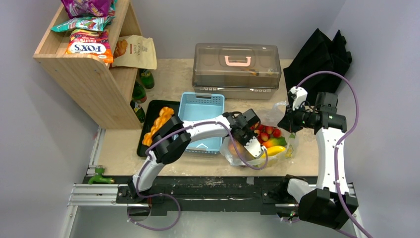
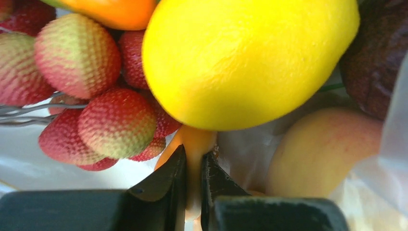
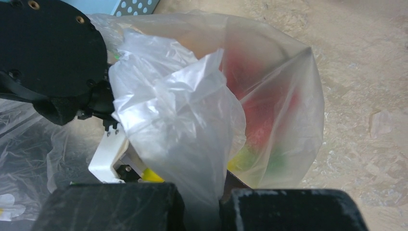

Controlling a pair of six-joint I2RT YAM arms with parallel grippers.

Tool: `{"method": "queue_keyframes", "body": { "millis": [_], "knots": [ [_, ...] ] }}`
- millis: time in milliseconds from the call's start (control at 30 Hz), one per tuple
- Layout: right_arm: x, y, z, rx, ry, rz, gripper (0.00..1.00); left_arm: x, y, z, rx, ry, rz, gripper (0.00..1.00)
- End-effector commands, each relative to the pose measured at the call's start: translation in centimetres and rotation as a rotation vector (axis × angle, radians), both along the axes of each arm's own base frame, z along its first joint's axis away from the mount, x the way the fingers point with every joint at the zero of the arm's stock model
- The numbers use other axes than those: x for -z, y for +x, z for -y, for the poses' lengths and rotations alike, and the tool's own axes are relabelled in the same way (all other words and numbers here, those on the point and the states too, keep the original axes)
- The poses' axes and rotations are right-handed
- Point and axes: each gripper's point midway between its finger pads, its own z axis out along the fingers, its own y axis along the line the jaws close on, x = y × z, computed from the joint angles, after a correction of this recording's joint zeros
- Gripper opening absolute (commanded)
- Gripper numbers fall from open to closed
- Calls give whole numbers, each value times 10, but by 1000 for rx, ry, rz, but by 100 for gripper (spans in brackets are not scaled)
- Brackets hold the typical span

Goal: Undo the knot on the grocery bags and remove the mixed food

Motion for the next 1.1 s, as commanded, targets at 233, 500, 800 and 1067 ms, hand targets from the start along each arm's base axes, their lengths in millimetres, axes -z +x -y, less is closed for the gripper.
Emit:
{"method": "queue_keyframes", "body": {
  "millis": [233, 500, 800, 1067],
  "knots": [
    [-14, 15, 0, 32, 10, 75, 0, -180, -57, 11, -89, -479, -376, 0],
    [-18, 22, -2, 37, 42, 78, 0, -247, -103, 17, -196, -583, -765, 0],
    [-14, 22, -3, 23, 42, 76, 0, -336, -104, -18, -526, -761, -1054, 0],
    [-14, 16, -4, -4, 25, 78, 0, -309, -80, -162, -812, -726, -902, 1]
  ]
}}
